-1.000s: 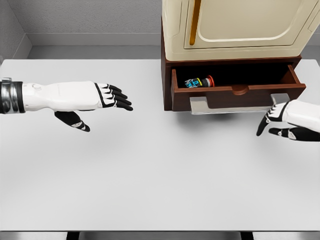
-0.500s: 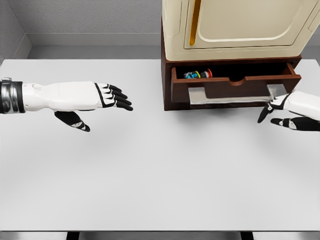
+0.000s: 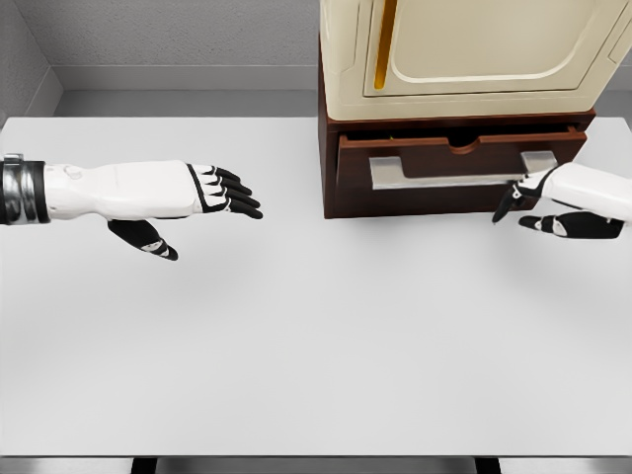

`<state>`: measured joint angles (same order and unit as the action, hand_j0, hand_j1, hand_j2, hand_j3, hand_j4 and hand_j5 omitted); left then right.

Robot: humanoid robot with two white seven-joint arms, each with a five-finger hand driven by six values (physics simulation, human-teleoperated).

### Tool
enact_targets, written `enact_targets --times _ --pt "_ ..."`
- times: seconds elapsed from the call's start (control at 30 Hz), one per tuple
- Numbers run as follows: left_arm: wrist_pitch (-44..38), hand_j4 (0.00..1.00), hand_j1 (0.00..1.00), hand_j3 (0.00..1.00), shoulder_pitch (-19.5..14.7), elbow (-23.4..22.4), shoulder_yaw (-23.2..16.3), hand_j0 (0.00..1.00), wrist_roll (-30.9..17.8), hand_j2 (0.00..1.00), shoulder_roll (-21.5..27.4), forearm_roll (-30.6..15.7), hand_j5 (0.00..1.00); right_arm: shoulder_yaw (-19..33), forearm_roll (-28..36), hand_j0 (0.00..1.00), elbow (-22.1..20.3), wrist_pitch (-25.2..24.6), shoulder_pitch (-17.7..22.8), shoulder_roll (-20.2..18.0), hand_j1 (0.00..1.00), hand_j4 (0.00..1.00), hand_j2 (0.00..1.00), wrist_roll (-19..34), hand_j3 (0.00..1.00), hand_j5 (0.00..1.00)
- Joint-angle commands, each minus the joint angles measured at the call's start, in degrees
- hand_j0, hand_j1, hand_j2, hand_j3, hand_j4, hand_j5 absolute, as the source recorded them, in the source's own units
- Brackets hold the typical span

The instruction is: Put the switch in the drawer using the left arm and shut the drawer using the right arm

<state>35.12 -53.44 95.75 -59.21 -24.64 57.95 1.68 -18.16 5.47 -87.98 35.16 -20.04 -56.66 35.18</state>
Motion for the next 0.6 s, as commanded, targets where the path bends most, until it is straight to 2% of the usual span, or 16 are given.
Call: enact_targets --times 0.0,0.03,0.13,0.33,0.37,0.43,0.47,0.5,0.53,0.57 --pt "-0.1 1.0 1.0 1.0 0.0 0.1 0.1 1.0 0.0 1.0 0.1 -0.4 1.0 -0.7 -0.2 0.52 1.2 -0.2 -0.1 0.8 0.52 0.52 0.52 -0.2 0.52 0.52" --pt "-0.1 1.0 1.0 1.0 0.0 0.0 0.1 1.0 0.0 1.0 0.0 -0.4 1.0 -0.7 -0.4 0.52 1.8 -0.2 -0.5 0.9 0.52 0.52 0.52 -0.2 0.52 0.52" --pt "-0.1 1.0 1.0 1.0 0.0 0.1 0.1 1.0 0.0 1.0 0.0 -0.4 1.0 -5.5 -1.0 0.52 5.4 -0.2 -5.0 2.6 0.52 0.52 0.52 -0.2 0.52 0.52" --pt "-0.1 1.0 1.0 1.0 0.0 0.1 0.1 1.0 0.0 1.0 0.1 -0.4 1.0 -6.5 -2.0 0.52 5.4 -0.2 -5.0 2.6 0.52 0.52 0.52 -0.2 0.52 0.52" --pt "-0.1 1.0 1.0 1.0 0.0 0.1 0.1 1.0 0.0 1.0 0.1 -0.4 1.0 -6.5 -2.0 0.52 3.9 -0.2 -4.6 2.3 0.52 0.52 0.52 -0.2 0.52 0.52" --pt "-0.1 1.0 1.0 1.0 0.0 0.1 0.1 1.0 0.0 1.0 0.1 -0.4 1.0 -6.3 -2.4 0.53 -5.9 -0.2 -1.8 0.4 0.53 0.53 0.53 -0.2 0.53 0.53" --pt "-0.1 1.0 1.0 1.0 0.0 0.1 0.1 1.0 0.0 1.0 0.1 -0.4 1.0 -6.1 -2.9 0.61 -12.2 -0.2 0.3 -2.0 0.61 0.61 0.61 -0.2 0.61 0.61" --pt "-0.1 1.0 1.0 1.0 0.0 0.1 0.1 1.0 0.0 1.0 0.1 -0.4 1.0 -6.0 -2.9 0.92 -12.8 -0.2 1.3 -1.8 0.92 0.92 0.92 -0.2 0.92 0.92" --pt "-0.1 1.0 1.0 1.0 0.0 0.1 0.1 1.0 0.0 1.0 0.0 -0.4 1.0 -6.1 -2.8 1.0 -12.8 -0.2 1.4 -1.7 1.0 1.0 1.0 -0.2 1.0 1.0" --pt "-0.1 1.0 1.0 1.0 0.2 0.0 0.0 1.0 0.0 1.0 0.1 -0.4 1.0 -6.1 -2.8 1.0 -12.8 -0.2 1.5 -1.7 1.0 1.0 1.0 -0.2 1.0 1.0"
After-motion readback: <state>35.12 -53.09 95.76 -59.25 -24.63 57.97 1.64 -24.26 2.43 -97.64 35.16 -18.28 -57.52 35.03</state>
